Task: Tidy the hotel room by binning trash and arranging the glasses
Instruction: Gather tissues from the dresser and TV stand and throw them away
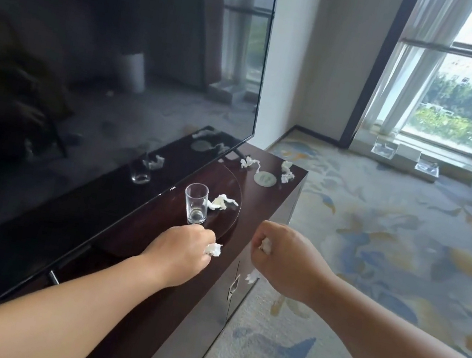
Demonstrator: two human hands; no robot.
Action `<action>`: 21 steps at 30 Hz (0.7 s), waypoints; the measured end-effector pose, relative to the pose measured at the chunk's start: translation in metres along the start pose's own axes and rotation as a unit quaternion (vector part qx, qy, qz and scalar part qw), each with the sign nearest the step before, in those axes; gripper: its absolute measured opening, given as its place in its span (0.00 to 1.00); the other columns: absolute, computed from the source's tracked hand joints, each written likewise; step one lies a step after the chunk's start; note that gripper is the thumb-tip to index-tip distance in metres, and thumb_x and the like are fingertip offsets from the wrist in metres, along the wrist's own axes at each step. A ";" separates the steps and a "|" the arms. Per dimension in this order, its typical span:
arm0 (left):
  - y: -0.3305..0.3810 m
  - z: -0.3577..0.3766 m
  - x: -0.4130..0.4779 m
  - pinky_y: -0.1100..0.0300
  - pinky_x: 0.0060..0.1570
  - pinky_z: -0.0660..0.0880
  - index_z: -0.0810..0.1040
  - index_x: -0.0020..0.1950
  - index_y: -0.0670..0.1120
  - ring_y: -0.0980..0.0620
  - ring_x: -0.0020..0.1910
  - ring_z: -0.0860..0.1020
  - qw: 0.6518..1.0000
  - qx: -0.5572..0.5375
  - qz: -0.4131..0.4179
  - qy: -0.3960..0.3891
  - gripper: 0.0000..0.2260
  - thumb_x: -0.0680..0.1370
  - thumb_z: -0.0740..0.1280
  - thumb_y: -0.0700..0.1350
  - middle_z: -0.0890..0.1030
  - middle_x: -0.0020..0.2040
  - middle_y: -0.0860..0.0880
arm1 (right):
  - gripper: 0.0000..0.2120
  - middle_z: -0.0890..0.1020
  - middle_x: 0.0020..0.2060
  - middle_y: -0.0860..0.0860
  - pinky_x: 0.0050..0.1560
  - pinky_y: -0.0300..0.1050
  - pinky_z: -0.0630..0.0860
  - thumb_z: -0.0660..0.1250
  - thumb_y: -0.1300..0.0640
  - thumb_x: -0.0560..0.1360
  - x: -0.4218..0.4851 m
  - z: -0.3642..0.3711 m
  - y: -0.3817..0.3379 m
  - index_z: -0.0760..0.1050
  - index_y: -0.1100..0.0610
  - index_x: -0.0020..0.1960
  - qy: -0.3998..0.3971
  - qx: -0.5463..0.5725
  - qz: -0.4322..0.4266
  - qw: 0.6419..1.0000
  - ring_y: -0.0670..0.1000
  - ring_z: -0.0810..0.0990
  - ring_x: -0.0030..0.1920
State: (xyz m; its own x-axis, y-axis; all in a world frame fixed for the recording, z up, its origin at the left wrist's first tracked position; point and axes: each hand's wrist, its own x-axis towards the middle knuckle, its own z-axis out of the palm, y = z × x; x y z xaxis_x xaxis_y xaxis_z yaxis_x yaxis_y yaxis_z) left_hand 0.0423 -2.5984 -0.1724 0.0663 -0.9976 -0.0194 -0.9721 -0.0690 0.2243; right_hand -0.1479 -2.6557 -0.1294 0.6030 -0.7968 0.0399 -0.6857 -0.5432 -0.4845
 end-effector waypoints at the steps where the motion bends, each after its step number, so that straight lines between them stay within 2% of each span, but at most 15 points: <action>1: 0.003 -0.003 0.002 0.57 0.39 0.66 0.66 0.38 0.47 0.45 0.46 0.76 1.000 0.005 0.001 0.004 0.11 0.79 0.59 0.48 0.71 0.41 0.52 | 0.04 0.77 0.43 0.44 0.40 0.38 0.67 0.61 0.55 0.74 0.000 -0.003 0.002 0.75 0.49 0.44 0.002 -0.003 0.001 1.000 0.47 0.73 0.42; 3: 0.008 -0.009 0.005 0.57 0.38 0.65 0.61 0.33 0.50 0.47 0.42 0.75 1.000 0.002 0.003 0.007 0.17 0.79 0.59 0.53 0.68 0.37 0.52 | 0.04 0.76 0.42 0.44 0.39 0.38 0.66 0.61 0.55 0.74 0.000 -0.008 0.005 0.75 0.49 0.45 0.006 -0.008 0.003 1.000 0.47 0.73 0.42; 6: 0.012 -0.016 0.010 0.55 0.37 0.68 0.61 0.30 0.49 0.49 0.36 0.72 1.000 -0.011 0.008 0.024 0.22 0.79 0.57 0.59 0.68 0.34 0.52 | 0.04 0.77 0.44 0.44 0.39 0.39 0.66 0.61 0.54 0.74 0.003 -0.015 0.008 0.74 0.48 0.45 0.013 -0.014 0.007 1.000 0.47 0.73 0.43; 8: 0.012 -0.017 0.014 0.54 0.38 0.69 0.61 0.30 0.48 0.48 0.37 0.73 0.999 -0.011 0.011 0.033 0.22 0.80 0.55 0.57 0.69 0.33 0.51 | 0.04 0.77 0.46 0.45 0.41 0.39 0.67 0.61 0.54 0.75 0.006 -0.018 0.009 0.75 0.49 0.46 0.014 -0.014 0.007 1.000 0.48 0.73 0.44; 11: 0.010 -0.016 0.020 0.56 0.35 0.65 0.62 0.32 0.48 0.47 0.37 0.73 0.999 -0.012 0.007 0.039 0.17 0.80 0.55 0.49 0.69 0.33 0.52 | 0.04 0.77 0.45 0.45 0.40 0.39 0.66 0.61 0.54 0.75 0.012 -0.018 0.009 0.75 0.49 0.46 0.015 -0.014 0.004 1.000 0.47 0.73 0.44; 13: 0.007 -0.017 0.026 0.57 0.34 0.65 0.70 0.38 0.48 0.49 0.38 0.74 0.999 -0.032 -0.002 0.041 0.10 0.79 0.57 0.46 0.72 0.35 0.53 | 0.04 0.77 0.45 0.45 0.36 0.36 0.65 0.61 0.54 0.75 0.019 -0.016 0.009 0.75 0.50 0.46 0.012 -0.014 -0.001 1.000 0.47 0.72 0.43; 15: 0.002 -0.018 0.035 0.56 0.36 0.70 0.75 0.45 0.47 0.49 0.39 0.76 0.997 -0.066 -0.011 0.038 0.07 0.77 0.58 0.44 0.76 0.39 0.52 | 0.04 0.77 0.44 0.45 0.35 0.33 0.64 0.61 0.54 0.75 0.027 -0.013 0.008 0.75 0.50 0.46 0.004 -0.016 -0.004 1.000 0.46 0.73 0.44; 17: -0.005 -0.017 0.048 0.54 0.37 0.73 0.75 0.41 0.46 0.47 0.39 0.76 0.994 -0.102 -0.006 0.034 0.07 0.76 0.59 0.42 0.76 0.39 0.51 | 0.04 0.77 0.44 0.45 0.35 0.35 0.65 0.61 0.54 0.75 0.037 -0.009 0.007 0.75 0.50 0.45 -0.002 -0.020 -0.003 1.000 0.46 0.73 0.44; 19: -0.012 -0.016 0.060 0.56 0.35 0.70 0.69 0.34 0.46 0.48 0.37 0.73 0.994 -0.103 0.017 0.022 0.10 0.76 0.58 0.44 0.71 0.36 0.52 | 0.04 0.77 0.44 0.45 0.36 0.36 0.66 0.61 0.54 0.75 0.047 -0.008 0.004 0.74 0.49 0.44 -0.005 -0.025 0.001 1.000 0.47 0.74 0.44; 21: -0.018 -0.016 0.074 0.58 0.33 0.66 0.70 0.35 0.43 0.49 0.37 0.71 0.994 -0.101 0.022 0.021 0.11 0.76 0.58 0.44 0.70 0.36 0.52 | 0.03 0.76 0.44 0.44 0.37 0.37 0.66 0.61 0.54 0.75 0.058 -0.009 0.002 0.73 0.49 0.44 -0.007 -0.030 0.005 1.000 0.46 0.73 0.44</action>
State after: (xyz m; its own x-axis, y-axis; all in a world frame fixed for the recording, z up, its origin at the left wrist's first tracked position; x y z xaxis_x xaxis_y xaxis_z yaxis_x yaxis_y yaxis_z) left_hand 0.0684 -2.6711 -0.1625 0.0374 -0.9987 0.0341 -0.9092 -0.0198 0.4160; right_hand -0.1186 -2.7055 -0.1201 0.6017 -0.7984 0.0233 -0.7142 -0.5508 -0.4318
